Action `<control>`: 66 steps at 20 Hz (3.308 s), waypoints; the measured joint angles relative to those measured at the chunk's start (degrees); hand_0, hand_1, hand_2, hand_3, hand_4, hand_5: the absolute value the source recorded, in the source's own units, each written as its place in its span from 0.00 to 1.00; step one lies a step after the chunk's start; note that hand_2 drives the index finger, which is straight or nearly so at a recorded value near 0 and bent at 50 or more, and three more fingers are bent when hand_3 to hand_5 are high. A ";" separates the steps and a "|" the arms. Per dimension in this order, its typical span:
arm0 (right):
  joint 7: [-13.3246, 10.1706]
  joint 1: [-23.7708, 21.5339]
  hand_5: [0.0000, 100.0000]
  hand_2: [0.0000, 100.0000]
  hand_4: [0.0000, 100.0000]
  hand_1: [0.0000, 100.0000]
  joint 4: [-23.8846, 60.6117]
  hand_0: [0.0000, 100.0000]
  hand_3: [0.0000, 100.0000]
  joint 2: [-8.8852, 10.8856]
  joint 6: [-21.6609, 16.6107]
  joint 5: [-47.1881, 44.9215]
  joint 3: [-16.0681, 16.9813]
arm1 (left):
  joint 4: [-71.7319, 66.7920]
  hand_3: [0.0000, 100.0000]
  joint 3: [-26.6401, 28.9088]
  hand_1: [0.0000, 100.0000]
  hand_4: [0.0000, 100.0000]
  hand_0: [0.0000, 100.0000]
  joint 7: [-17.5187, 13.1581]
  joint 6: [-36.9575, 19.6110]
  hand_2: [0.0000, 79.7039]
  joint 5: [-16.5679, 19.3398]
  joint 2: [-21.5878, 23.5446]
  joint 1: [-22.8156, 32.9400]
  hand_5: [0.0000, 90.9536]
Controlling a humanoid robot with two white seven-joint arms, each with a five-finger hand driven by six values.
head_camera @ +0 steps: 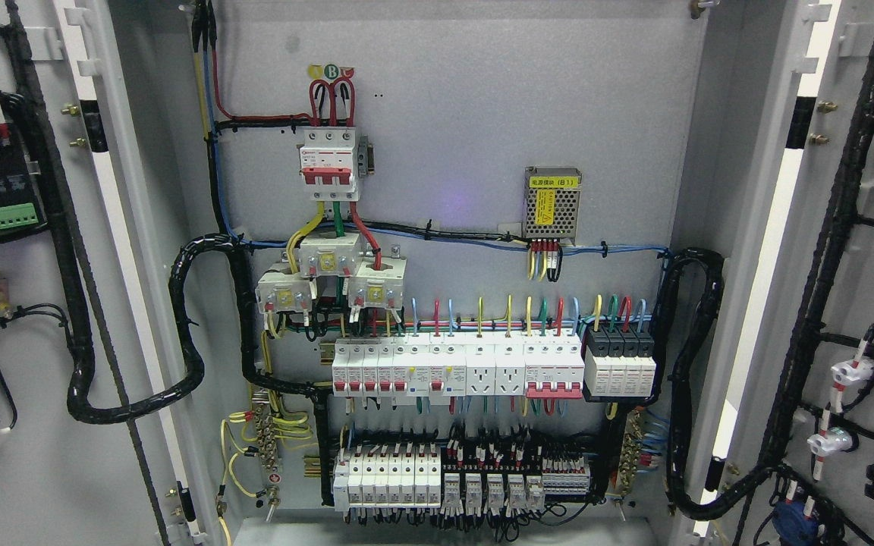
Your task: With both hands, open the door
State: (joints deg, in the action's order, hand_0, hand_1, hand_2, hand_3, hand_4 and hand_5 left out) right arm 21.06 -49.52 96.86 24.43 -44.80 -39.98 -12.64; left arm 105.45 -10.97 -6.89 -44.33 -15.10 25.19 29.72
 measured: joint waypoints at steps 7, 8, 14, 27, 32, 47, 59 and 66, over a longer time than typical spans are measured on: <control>-0.22 -1.58 0.00 0.00 0.00 0.39 -16.18 0.12 0.00 -1.67 -0.26 0.85 -5.44 | -8.94 0.00 -0.93 0.39 0.00 0.12 0.02 0.00 0.00 5.06 -0.93 8.81 0.00; -0.22 -1.47 0.00 0.00 0.00 0.39 -19.08 0.12 0.00 -2.21 -0.26 0.94 -6.05 | -11.05 0.00 -0.83 0.39 0.00 0.12 0.03 0.00 0.00 5.59 -1.08 9.45 0.00; -0.31 2.77 0.00 0.00 0.00 0.39 -37.08 0.12 0.00 -6.79 -0.27 1.34 -8.44 | -27.13 0.00 0.41 0.39 0.00 0.12 0.10 0.00 0.00 7.33 -2.66 9.92 0.00; -0.61 20.29 0.00 0.00 0.00 0.39 -69.85 0.12 0.00 -15.87 26.35 10.32 -10.33 | -68.21 0.00 1.96 0.39 0.00 0.12 0.45 4.91 0.00 12.02 -10.35 -0.94 0.00; -1.14 27.99 0.00 0.00 0.00 0.39 -77.61 0.12 0.00 -17.64 35.13 13.60 -10.57 | -79.16 0.00 3.06 0.39 0.00 0.12 0.03 27.72 0.00 12.26 -14.25 -7.70 0.00; -12.96 38.98 0.00 0.00 0.00 0.39 -87.98 0.12 0.00 -21.60 45.23 17.74 -9.50 | -94.00 0.00 7.23 0.39 0.00 0.12 0.05 48.90 0.00 12.48 -22.35 -20.04 0.00; -13.44 40.69 0.00 0.00 0.00 0.39 -90.29 0.12 0.00 -23.47 45.55 17.97 -7.30 | -97.12 0.00 9.69 0.39 0.00 0.12 0.31 48.31 0.00 10.55 -24.22 -21.43 0.00; -12.50 40.86 0.00 0.00 0.00 0.39 -90.83 0.12 0.00 -23.92 45.05 18.00 -6.41 | -97.69 0.00 10.28 0.39 0.00 0.12 -0.31 48.10 0.00 10.01 -24.68 -21.58 0.00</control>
State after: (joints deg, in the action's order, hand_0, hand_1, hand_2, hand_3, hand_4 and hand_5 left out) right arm 8.57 -8.66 6.04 0.50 0.25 -21.98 -19.05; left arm 7.76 -0.69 -7.20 3.78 -5.09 0.51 8.14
